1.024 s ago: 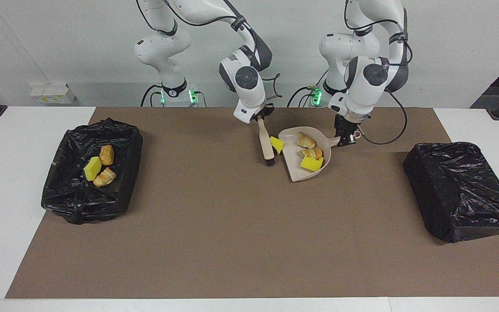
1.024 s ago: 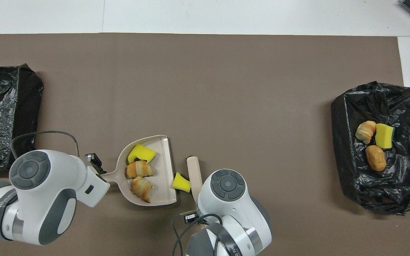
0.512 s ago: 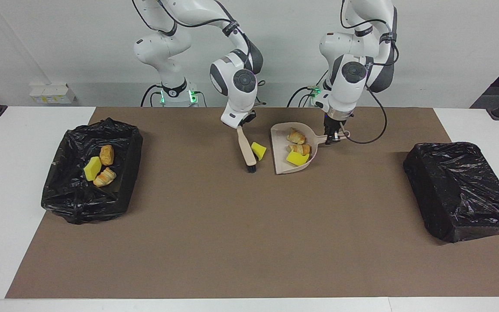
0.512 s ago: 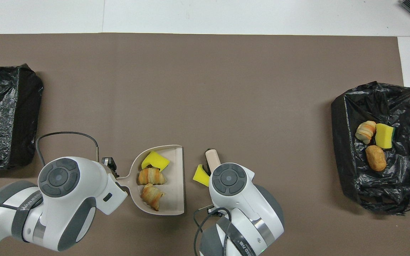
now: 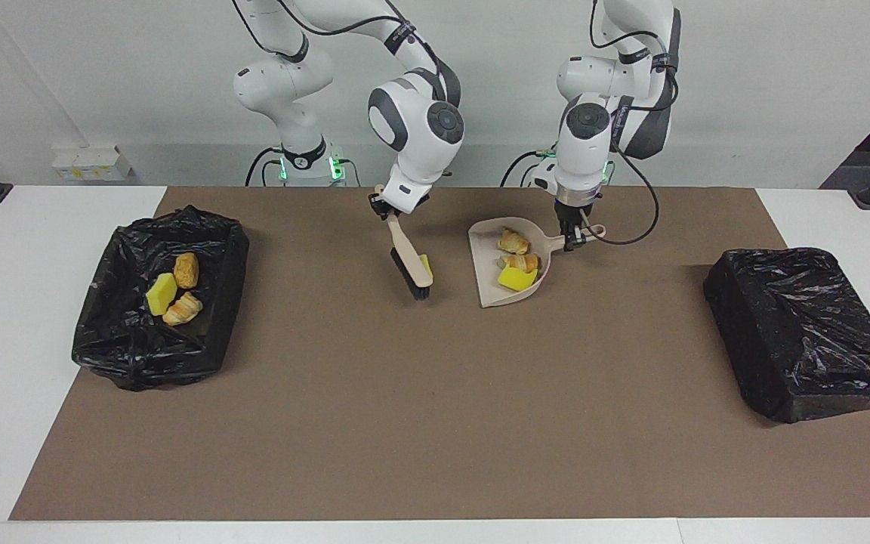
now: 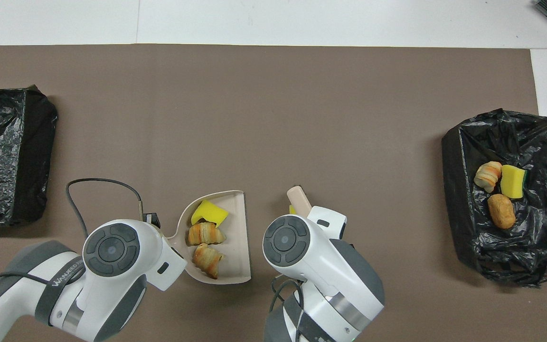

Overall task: Sweep and dump trash in bin
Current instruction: 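Sweep the last sponge piece into the dustpan with the right gripper's brush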

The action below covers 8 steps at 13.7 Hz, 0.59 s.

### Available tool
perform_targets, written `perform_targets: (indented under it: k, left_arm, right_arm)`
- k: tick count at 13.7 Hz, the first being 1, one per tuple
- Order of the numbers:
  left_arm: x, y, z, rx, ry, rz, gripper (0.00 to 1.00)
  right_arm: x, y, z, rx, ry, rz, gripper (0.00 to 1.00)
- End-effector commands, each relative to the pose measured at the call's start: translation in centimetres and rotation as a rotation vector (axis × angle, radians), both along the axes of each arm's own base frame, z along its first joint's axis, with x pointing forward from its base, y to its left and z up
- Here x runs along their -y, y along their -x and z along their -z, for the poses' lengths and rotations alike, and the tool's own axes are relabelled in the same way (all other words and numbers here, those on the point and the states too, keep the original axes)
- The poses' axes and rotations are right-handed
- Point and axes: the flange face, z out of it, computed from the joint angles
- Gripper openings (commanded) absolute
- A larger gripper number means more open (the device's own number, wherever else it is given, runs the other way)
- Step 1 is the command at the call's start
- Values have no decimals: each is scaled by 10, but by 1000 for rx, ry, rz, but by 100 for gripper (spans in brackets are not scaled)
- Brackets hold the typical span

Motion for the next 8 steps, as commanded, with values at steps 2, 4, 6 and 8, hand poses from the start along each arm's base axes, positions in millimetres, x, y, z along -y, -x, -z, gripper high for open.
perform_targets:
  k: [2, 4, 6, 8]
  left_arm:
    - [8, -1, -1, 9, -18, -7, 0]
    - [9, -1, -1, 11, -18, -11, 0]
    - [9, -2, -1, 13, -16, -11, 0]
    - [9, -2, 0, 16, -14, -10, 0]
  right_arm:
    - [11, -9, -24, 10, -72, 33, 0]
    - [-8, -5, -26, -16, -214, 89, 0]
    - [-31, -1, -29, -10, -324, 115, 0]
    - [-32, -3, -28, -17, -347, 131, 0]
